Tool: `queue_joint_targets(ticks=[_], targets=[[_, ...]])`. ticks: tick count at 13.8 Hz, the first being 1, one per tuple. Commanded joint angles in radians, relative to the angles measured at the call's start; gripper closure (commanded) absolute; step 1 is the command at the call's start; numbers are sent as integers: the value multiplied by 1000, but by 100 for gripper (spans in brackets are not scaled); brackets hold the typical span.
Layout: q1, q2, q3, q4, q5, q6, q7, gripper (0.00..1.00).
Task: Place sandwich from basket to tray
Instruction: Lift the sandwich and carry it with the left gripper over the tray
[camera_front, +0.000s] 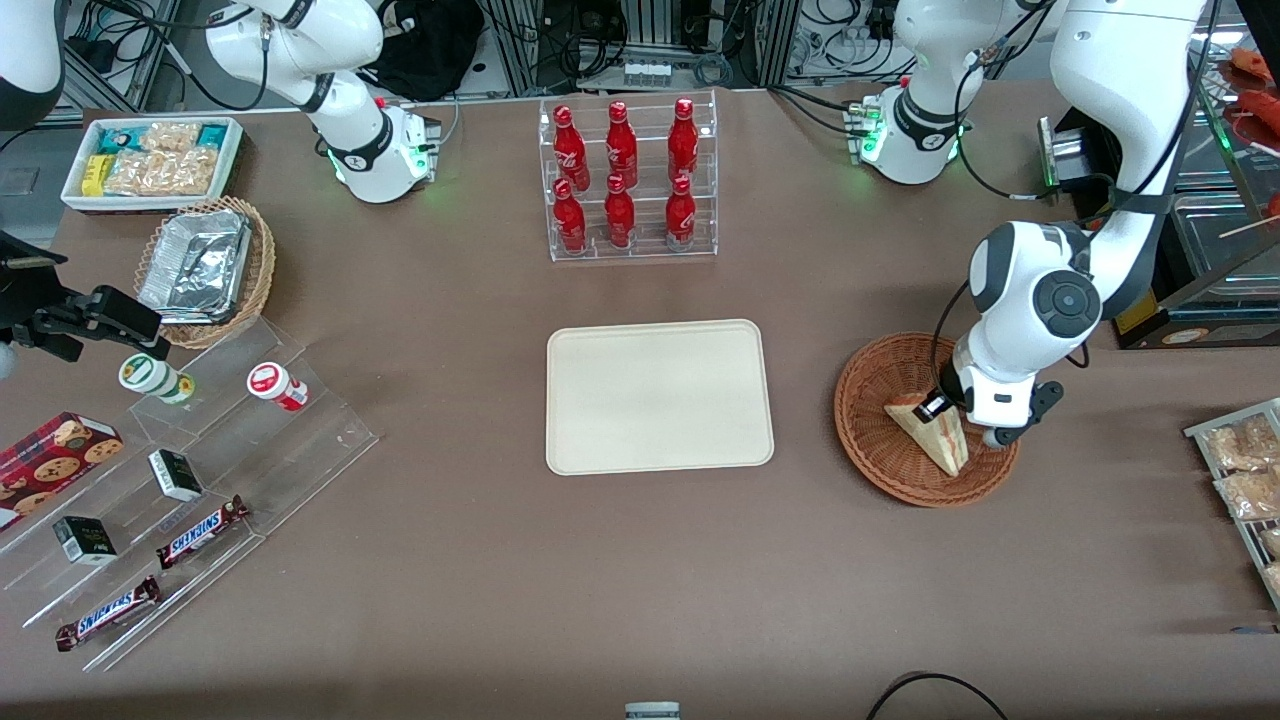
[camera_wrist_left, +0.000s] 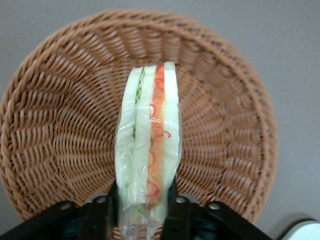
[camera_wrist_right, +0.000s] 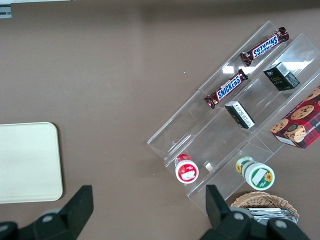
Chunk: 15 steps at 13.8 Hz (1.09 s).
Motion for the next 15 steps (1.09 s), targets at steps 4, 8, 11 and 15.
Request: queue_joint_targets(ticks=[4,8,11,15], targets=[[-25,-71,-43,237,30,-333,-15,93],[-159,-47,-47,400,28,-537,-27,92],[-323,-24,-47,442,18,-548,-40,92],[-465,38,-45,477,31,-554,-34,90]])
